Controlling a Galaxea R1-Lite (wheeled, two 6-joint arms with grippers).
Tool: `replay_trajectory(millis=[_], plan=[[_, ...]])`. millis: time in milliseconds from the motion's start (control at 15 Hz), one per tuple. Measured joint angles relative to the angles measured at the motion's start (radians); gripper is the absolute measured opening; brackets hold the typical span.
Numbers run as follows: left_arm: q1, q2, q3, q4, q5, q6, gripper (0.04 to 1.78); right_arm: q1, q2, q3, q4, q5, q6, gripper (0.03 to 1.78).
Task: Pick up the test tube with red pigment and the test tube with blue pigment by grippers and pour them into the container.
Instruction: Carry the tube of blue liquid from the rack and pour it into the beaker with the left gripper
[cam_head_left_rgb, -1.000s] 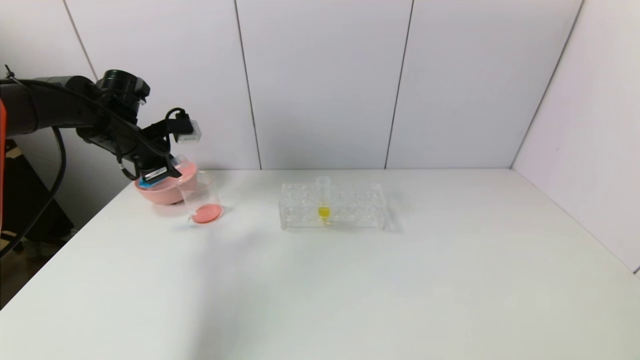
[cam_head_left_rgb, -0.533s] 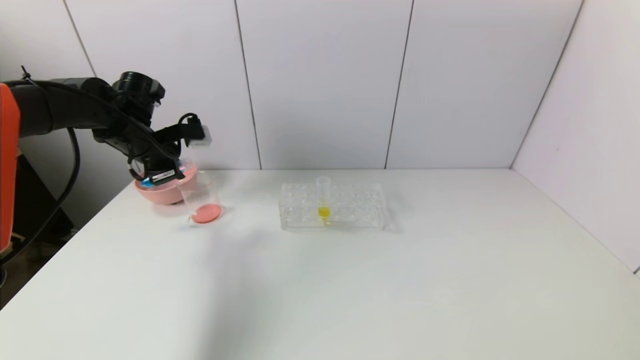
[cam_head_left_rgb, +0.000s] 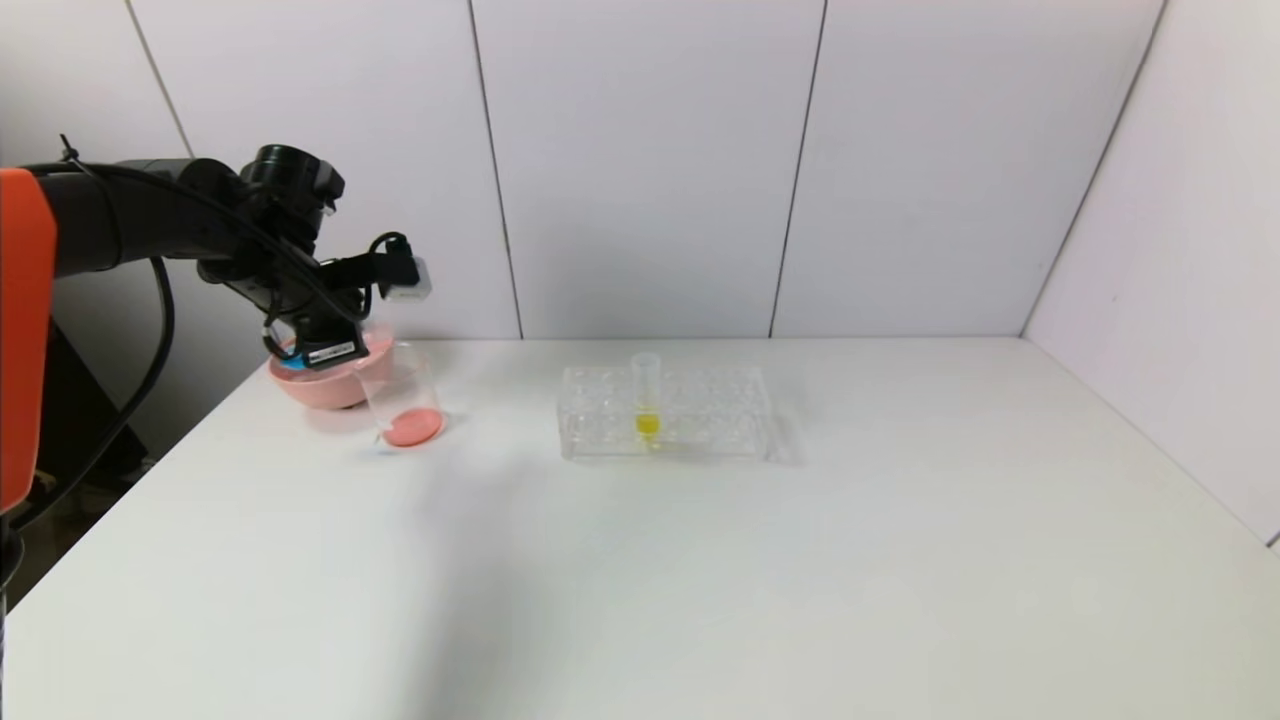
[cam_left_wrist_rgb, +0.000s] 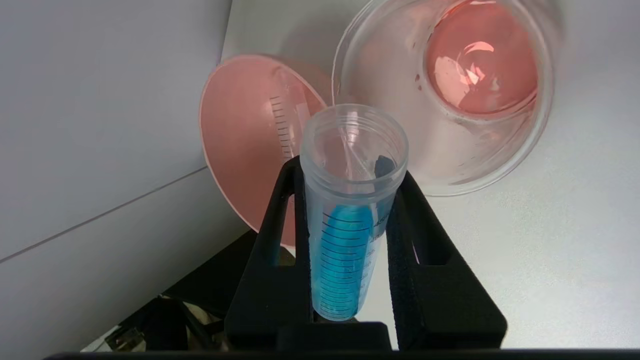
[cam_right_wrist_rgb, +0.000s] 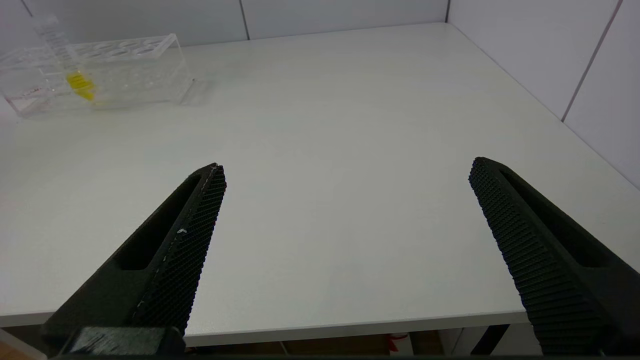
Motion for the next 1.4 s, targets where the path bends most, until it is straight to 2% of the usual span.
replay_trajectory(millis=[200, 600, 1400], plan=[[-0.014, 0.001, 0.0, 0.001, 0.015, 0.003, 0.44, 0.0, 0.0, 0.0, 0.0, 0.0, 0.0, 1.77], [-0.031, 0.006, 0.0, 0.006, 0.1, 0.015, 0.44, 0.0, 0.0, 0.0, 0.0, 0.0, 0.0, 1.77], [-0.033, 0.008, 0.0, 0.047, 0.213, 0.039, 0.44, 0.0, 0.0, 0.0, 0.0, 0.0, 0.0, 1.77]])
